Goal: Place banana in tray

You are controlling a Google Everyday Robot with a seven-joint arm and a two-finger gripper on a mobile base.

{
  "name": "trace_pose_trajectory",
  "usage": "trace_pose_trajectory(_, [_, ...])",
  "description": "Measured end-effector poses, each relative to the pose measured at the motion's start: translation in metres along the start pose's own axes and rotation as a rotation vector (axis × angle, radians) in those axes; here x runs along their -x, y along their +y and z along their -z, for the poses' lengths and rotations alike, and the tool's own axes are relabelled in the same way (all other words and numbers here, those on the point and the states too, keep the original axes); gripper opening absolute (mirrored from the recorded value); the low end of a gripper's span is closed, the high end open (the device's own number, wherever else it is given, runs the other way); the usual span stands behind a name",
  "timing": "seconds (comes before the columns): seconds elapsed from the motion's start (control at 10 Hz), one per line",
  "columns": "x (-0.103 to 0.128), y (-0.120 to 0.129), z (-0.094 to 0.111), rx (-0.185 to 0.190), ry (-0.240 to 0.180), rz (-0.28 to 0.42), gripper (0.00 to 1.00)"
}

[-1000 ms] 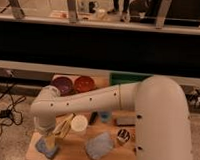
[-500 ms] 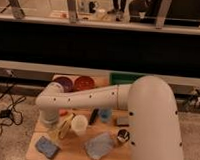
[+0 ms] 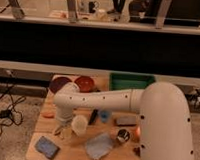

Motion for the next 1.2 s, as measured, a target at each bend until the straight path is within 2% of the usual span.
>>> trace_pose_trajectory(0.2, [0.002, 0.003, -0.017, 0.012, -0.023, 0.011, 0.8])
trace_pose_trajectory(0.4, [0.022, -0.005, -0.034, 0.011, -0.05, 0.048, 0.79])
trace_pose_trajectory(0.5, [0.034, -0.01, -0.039, 0.006, -0.059, 0.069, 0.76])
trace_pose_trajectory(0.6, [0.051, -0.015, -0.046, -0.003, -0.072, 0.102, 0.66])
trace_pose_trajectory(0.7, [0.069, -0.019, -0.049, -0.013, -0.083, 0.136, 0.54])
trace_pose_trajectory(0.8, [0.076, -0.02, -0.049, -0.019, -0.087, 0.151, 0.47])
trace_pose_trajectory(0.9, [0.079, -0.021, -0.046, -0.03, -0.081, 0.169, 0.44])
trace_pose_trajectory(1.2, [0.079, -0.021, -0.045, -0.028, -0.081, 0.169, 0.44])
